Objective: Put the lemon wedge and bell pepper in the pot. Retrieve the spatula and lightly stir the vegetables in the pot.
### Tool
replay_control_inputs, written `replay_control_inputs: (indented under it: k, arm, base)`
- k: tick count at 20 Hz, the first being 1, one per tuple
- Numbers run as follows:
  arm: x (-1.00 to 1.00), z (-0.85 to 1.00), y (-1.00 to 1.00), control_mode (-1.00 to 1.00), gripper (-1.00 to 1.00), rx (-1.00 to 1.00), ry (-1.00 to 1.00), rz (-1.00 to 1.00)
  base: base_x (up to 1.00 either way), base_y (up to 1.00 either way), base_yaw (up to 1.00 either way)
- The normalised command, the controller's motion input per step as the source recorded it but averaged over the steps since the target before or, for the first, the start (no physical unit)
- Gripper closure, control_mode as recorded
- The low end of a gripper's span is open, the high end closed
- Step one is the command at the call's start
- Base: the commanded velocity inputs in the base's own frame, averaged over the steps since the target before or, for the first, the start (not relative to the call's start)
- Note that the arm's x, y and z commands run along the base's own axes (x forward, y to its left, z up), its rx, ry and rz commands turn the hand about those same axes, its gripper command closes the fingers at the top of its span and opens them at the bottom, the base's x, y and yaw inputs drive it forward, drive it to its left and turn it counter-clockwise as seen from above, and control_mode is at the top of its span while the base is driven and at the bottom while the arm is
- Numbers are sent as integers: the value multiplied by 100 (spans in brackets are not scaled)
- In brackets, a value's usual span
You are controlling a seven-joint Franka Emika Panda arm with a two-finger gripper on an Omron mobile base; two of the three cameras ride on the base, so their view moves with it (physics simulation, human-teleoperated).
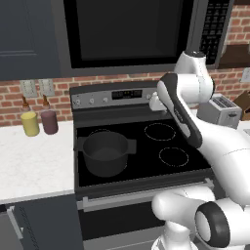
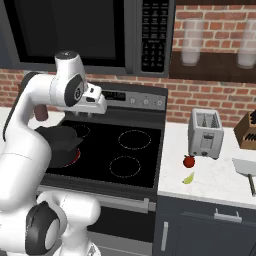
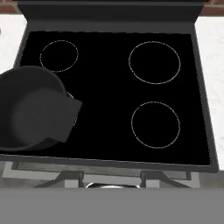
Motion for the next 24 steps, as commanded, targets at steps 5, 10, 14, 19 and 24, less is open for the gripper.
replay_control_inputs:
  k: [5,10,14,19,24]
  arm:
    - [1,-14,-55,-100,-100,2,0,-1]
    - [38,-73,-100,-100,-100,22,2,-7]
    - [30,-85,-100,-100,-100,26,1,-8]
    - [10,-81,-100,-100,-100,-1,0,-15]
    - [17,-73,-86,-100,-100,-17,0,-14]
  base:
    - [0,0,0]
    - [0,0,0]
    - [0,0,0]
    - [0,0,0]
    - [0,0,0]
